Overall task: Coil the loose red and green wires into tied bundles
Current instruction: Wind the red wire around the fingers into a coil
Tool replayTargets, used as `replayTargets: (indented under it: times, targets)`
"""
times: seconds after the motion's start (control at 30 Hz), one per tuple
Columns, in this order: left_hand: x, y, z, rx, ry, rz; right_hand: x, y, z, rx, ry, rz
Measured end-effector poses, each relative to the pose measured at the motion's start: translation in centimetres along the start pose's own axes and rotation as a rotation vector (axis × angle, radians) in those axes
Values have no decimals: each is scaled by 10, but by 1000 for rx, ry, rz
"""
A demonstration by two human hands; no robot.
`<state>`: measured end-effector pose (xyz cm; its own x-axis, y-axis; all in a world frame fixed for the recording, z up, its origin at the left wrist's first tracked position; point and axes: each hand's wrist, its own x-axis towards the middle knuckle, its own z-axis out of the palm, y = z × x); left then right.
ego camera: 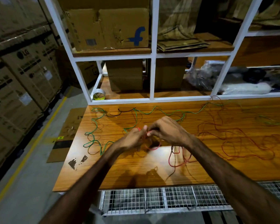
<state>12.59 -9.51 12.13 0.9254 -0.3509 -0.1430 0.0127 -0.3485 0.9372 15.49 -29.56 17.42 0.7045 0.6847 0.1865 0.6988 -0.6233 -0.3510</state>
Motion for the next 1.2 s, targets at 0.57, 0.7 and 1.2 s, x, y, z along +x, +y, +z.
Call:
replayTargets:
  times: [0.57,0.7,1.2]
  targets:
    - [-25,4,-9,-1097,-321,-15,4,13,33,396,-110,108]
    - [-14,15,-6,-1401,-51,72,5,11,44,883,-187,259]
    - [30,19,4,-1364,385,88,2,4,51,1160,-168,447]
